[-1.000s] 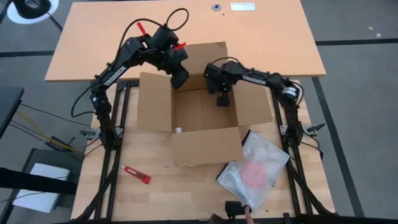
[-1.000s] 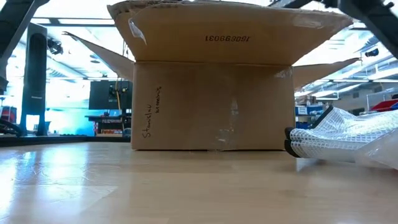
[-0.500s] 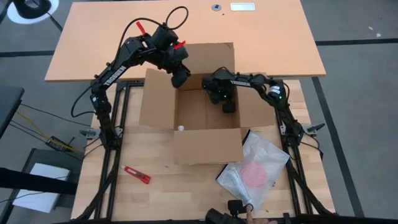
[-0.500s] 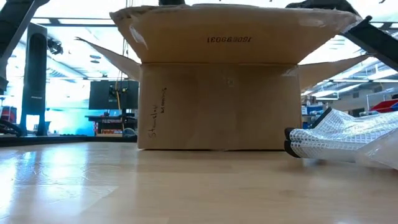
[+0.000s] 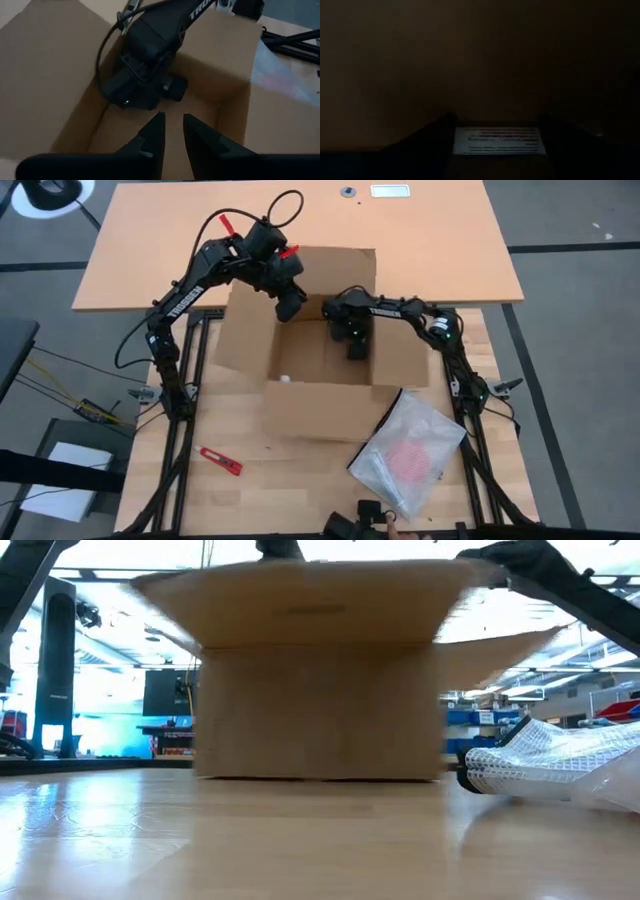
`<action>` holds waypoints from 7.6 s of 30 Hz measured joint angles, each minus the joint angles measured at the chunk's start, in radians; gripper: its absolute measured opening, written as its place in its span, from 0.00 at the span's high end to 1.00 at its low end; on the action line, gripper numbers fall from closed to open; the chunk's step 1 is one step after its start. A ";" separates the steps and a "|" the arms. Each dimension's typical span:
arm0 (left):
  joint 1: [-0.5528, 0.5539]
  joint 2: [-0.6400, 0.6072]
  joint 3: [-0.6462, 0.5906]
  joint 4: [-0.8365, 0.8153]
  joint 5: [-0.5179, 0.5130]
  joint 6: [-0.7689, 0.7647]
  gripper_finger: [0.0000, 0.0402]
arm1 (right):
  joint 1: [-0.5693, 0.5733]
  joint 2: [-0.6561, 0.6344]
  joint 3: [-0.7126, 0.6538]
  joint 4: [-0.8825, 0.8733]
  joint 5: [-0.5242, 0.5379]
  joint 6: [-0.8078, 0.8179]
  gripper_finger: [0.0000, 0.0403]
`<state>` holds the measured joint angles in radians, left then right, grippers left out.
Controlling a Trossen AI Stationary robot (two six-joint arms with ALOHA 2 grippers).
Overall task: Unpack boxes
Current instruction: Remove the white pill bottle from the cardboard box
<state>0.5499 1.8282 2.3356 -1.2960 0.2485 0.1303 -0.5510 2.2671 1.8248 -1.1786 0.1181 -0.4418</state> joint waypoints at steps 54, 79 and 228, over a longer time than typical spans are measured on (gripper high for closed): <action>-0.023 0.000 0.000 0.072 0.000 0.022 0.80 | 0.030 -0.100 -0.345 0.081 0.449 -0.119 0.28; -0.028 0.001 0.000 0.167 0.000 0.025 0.80 | 0.008 -0.089 0.062 0.363 0.008 0.043 0.28; -0.029 -0.044 0.000 0.124 -0.036 0.052 0.80 | -0.081 -0.313 -0.174 0.312 -0.137 0.643 0.86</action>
<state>0.5213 1.7841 2.3352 -1.1723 0.2127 0.1824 -0.6319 1.9541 1.6505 -0.8661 -0.0185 0.2009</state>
